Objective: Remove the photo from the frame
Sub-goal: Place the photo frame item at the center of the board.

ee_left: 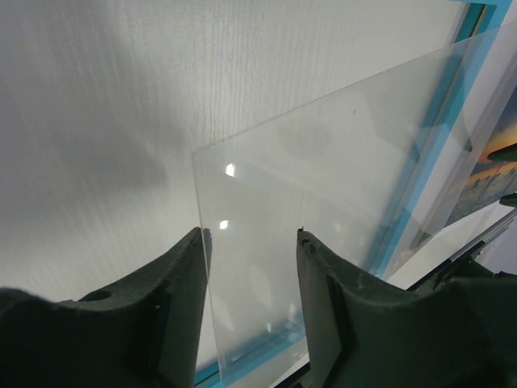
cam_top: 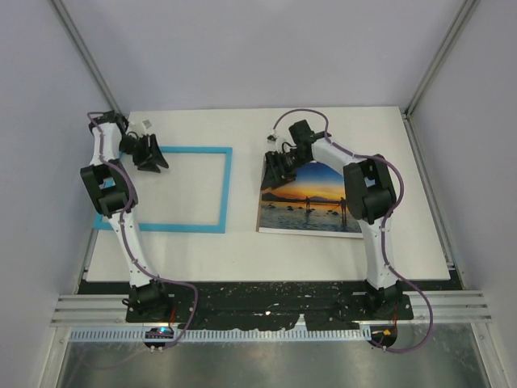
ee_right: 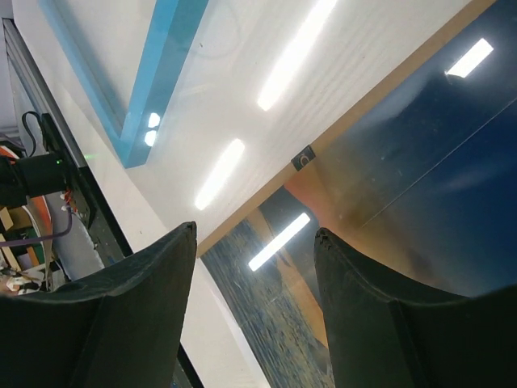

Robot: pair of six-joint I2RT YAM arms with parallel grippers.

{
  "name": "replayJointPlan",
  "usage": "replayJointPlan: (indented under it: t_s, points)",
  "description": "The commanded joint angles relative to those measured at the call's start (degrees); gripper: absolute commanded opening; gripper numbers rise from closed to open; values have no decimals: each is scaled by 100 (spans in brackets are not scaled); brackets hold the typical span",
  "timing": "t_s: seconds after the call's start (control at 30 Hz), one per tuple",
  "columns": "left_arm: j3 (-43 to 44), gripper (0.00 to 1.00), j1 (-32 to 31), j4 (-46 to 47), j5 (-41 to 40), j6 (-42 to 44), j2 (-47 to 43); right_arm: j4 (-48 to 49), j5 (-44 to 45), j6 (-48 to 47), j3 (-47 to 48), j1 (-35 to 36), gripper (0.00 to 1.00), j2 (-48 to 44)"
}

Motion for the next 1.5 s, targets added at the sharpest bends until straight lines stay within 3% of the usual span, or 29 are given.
replayJointPlan:
  t_s: [0.0,0.2,0.27,0.57,0.93,1.47]
  points:
    - [-20,54,48,114,-37,-120,-574,153,231,204,-99,54,65,-73]
    - [-310,72,48,307,-335,-287,-873,153,362,230,-266,54,65,-223]
    - [-362,74,48,307,-388,-323,-934,144,433,256,-336,54,65,-258]
    - [-863,75,57,510,-195,-446,-1391,232,607,239,-495,45,66,-829]
    - [-1759,75,48,562,244,-341,-2410,311,829,643,-592,45,67,-232]
    - [-2849,76,57,536,385,20,-3861,1162,-93,1705,-881,239,67,-65]
